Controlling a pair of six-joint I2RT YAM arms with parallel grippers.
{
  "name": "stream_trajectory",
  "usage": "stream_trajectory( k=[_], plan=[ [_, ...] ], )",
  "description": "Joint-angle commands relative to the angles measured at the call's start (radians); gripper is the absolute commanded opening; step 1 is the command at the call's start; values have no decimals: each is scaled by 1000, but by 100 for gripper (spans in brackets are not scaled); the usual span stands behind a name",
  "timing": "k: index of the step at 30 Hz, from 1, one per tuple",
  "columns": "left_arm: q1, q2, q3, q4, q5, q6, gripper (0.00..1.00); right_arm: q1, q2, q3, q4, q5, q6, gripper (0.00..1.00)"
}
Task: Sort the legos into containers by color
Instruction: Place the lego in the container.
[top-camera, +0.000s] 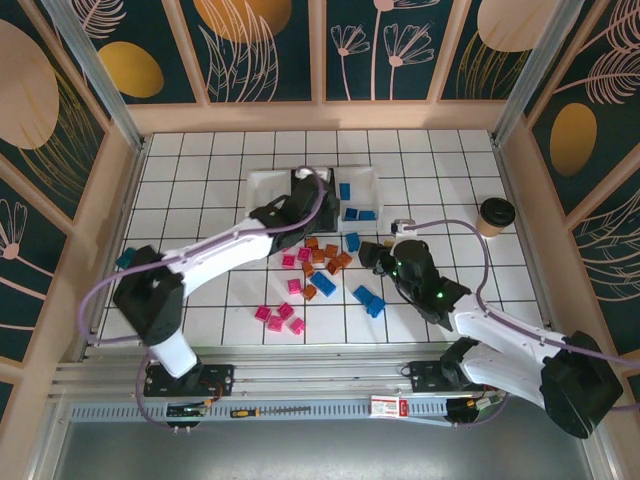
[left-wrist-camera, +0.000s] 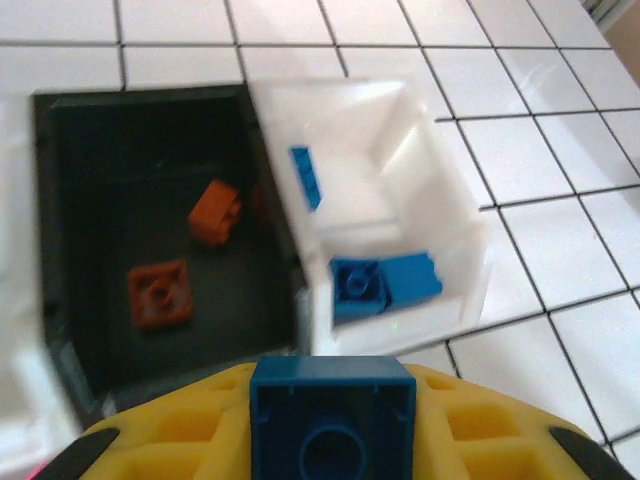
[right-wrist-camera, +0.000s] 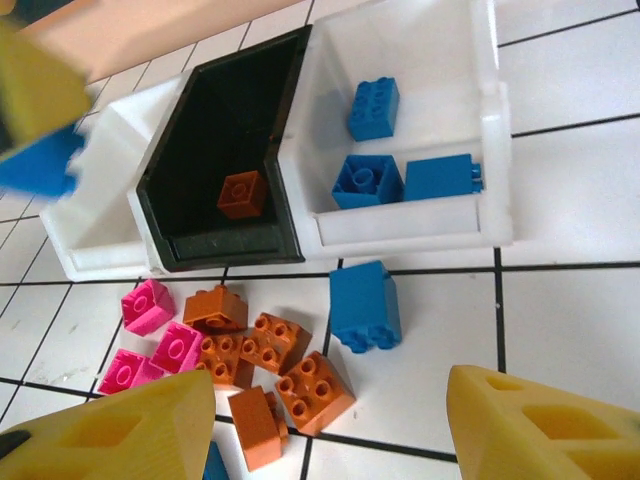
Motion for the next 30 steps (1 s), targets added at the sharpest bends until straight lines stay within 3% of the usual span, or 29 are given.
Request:
stream_trajectory(
  k=[1,11,14,18,25,30],
  plan=[
    [18,139,137,-23,37,57,23,-1,-54,-37,-48,46,52,63],
    [58,467,503,-45,100,50,24,1,-121,-60,-93,40,77,63],
    [71,525,567,-49,108,34,30,3,-118,-62,-94,27,82,63],
    [81,563,624,-61,128,16,49,7,-120,-62,-105,24,89,63],
    [80,399,552,18,215,-16,78,6,-115,-63,-106,12,87,63],
    [80,173,302,101,252,-33,88,6,-96,-59,-116,-18,82,64]
  ],
)
